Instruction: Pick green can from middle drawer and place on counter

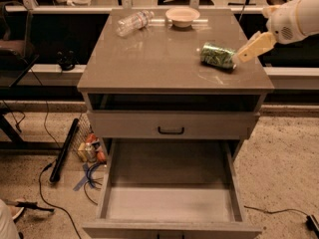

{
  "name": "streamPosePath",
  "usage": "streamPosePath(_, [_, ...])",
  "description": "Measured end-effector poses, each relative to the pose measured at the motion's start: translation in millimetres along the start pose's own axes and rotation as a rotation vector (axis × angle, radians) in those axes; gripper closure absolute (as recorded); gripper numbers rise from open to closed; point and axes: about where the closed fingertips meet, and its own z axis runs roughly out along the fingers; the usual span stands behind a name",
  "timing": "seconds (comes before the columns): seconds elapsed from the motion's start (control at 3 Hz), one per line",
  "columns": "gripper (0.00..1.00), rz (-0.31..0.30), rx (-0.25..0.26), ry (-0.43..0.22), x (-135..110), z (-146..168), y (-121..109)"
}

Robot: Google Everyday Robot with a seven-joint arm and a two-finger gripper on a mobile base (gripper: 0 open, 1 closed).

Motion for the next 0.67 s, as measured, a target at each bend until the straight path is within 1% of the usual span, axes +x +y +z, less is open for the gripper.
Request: streamPosePath(0.67, [0.00, -0.059, 0.097, -0.028, -21, -50, 16])
